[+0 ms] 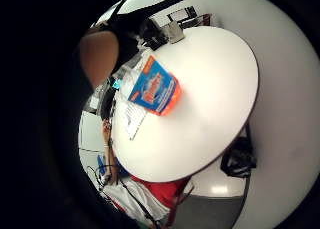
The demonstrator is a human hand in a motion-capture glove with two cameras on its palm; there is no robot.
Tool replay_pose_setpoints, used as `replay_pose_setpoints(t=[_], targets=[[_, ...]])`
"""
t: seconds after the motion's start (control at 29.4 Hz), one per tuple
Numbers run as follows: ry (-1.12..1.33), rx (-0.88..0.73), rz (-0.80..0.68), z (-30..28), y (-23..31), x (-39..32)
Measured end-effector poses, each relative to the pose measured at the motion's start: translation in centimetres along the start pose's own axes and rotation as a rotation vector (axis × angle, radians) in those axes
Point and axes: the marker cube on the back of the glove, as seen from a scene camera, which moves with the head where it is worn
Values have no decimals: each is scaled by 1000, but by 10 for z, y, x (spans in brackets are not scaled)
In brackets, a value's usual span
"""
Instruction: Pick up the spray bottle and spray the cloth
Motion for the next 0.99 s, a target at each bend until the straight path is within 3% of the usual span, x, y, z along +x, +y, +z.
replay_pose_setpoints(t=[0.24, 0.58, 0.99], targets=[[-42, -10, 57, 4, -21, 24], [-76, -82, 16, 16, -35, 22], [-27, 7, -12, 21, -43, 7]])
